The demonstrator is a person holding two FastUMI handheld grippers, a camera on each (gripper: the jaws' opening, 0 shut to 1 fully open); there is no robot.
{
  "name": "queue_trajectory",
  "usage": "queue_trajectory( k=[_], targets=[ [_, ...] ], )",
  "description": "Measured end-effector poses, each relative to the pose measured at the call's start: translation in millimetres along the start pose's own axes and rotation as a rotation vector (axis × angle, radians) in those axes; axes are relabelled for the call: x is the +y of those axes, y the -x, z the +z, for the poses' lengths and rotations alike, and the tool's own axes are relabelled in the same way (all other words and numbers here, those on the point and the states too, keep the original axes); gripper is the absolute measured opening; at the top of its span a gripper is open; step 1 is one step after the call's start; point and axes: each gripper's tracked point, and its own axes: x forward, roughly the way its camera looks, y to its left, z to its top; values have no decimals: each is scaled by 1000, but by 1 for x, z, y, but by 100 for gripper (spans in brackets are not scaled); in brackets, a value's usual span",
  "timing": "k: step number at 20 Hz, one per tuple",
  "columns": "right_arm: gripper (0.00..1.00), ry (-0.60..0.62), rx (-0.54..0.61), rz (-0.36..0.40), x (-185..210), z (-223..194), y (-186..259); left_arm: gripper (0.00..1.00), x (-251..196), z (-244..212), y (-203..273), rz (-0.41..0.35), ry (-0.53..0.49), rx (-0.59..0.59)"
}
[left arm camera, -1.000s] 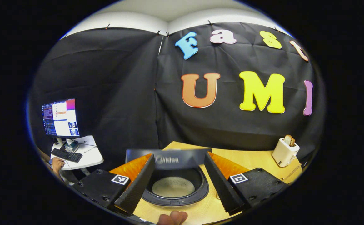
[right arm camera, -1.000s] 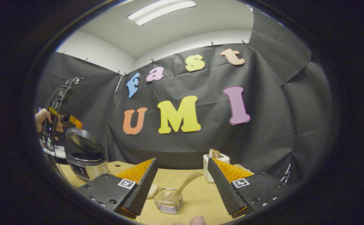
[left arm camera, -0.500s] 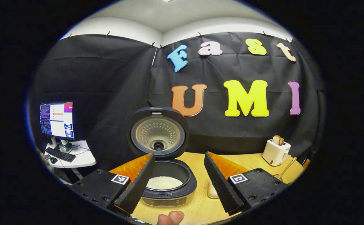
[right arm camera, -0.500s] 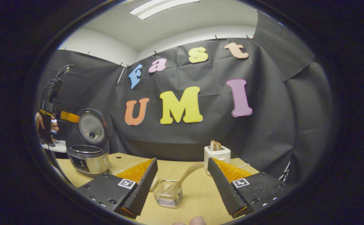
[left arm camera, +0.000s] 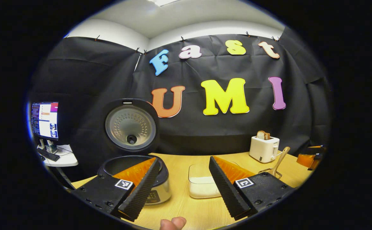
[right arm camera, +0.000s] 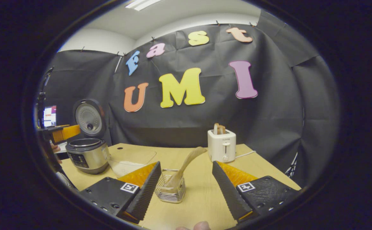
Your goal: Close the left gripper, press the button to open the rice cooker; take a wooden spoon from the chopstick holder with the right hand, scoop a spoonful of rice and pour it into the rice cooker, then put the wooden spoon back into the chopstick holder.
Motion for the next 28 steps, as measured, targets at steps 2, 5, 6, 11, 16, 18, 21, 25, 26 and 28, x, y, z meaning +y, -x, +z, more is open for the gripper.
queue_trajectory(
  k=[2,5,6,11,16,18,21,25,26,28],
  targets=[
    [96,1,19,-3,0,-3,-13,95,3,-4,0,11,-12,-1],
    [92,-17,56,-7,-1,-11,-40,100,7,-4,2,21,5,-27],
    [92,-33,78,1,2,-15,-50,100,8,-6,1,21,11,-28],
    [96,-47,130,2,9,-26,-88,100,20,0,5,27,-8,-47],
    [96,-51,190,-20,0,-40,-120,100,30,6,6,46,-10,-61],
    [92,-90,218,-15,-1,-46,-129,100,31,9,9,41,-7,-73],
    [75,-130,216,-1,2,-47,-136,100,33,12,8,44,-8,-86],
    [41,-142,180,-14,2,-37,-139,100,34,7,5,40,4,-76],
    [30,-139,176,-22,1,-37,-139,100,35,5,4,43,6,-65],
    [28,-139,177,-13,3,-36,-137,100,37,2,4,51,7,-53]
  ],
)
